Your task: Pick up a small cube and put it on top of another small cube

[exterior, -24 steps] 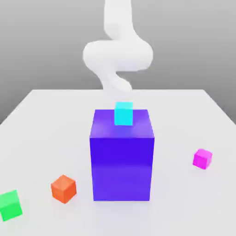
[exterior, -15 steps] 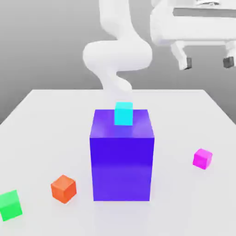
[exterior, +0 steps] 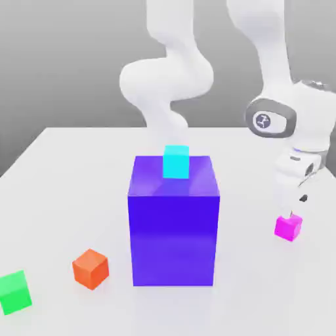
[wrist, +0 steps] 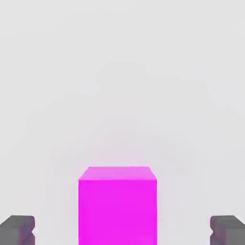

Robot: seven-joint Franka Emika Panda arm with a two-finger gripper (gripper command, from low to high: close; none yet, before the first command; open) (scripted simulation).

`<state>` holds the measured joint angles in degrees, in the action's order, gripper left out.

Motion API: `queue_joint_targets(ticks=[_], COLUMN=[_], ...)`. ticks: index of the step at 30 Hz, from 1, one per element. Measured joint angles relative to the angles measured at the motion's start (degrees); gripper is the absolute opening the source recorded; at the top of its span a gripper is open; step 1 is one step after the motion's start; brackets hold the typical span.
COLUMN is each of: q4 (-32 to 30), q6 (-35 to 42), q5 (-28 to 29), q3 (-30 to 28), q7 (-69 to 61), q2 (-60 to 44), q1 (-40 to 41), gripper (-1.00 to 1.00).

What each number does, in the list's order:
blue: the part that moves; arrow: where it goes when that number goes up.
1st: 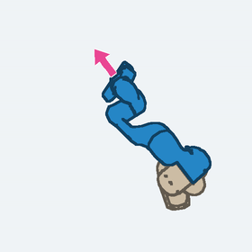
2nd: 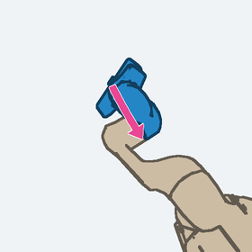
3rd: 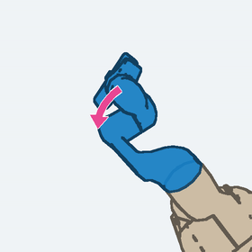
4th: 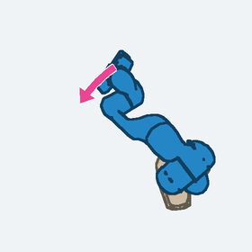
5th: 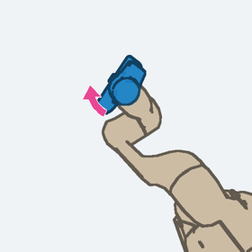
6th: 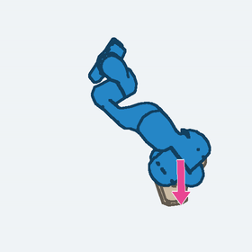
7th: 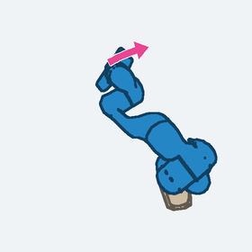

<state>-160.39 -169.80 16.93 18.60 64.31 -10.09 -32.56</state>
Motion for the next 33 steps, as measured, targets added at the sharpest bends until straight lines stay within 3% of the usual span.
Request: queue_joint_targets(ticks=[3, 4, 11, 16, 18, 22, 33], q4=[1.45, 1.69, 1.64, -0.72, -1.56, 2.81, 16.22], q6=[-4.75, -5.58, -5.46, 1.32, 4.32, 8.01, 16.56], q5=[6.37, 7.25, 7.36, -5.65, -11.97, -17.7, -22.84], q3=[-10.04, -11.75, -11.44, -0.38, 1.47, -2.17, -17.99], q7=[4.9, 5.6, 5.7, -4.11, -8.76, -13.07, -18.76], q2=[-6.06, -7.08, -6.85, 2.31, 6.49, 7.32, 2.92], q1=[-8.58, -10.09, -9.79, -1.85, -1.65, 7.52, 32.42], gripper=[0.0, -1.0, -1.0, -1.0, -1.0, -1.0, -1.0])
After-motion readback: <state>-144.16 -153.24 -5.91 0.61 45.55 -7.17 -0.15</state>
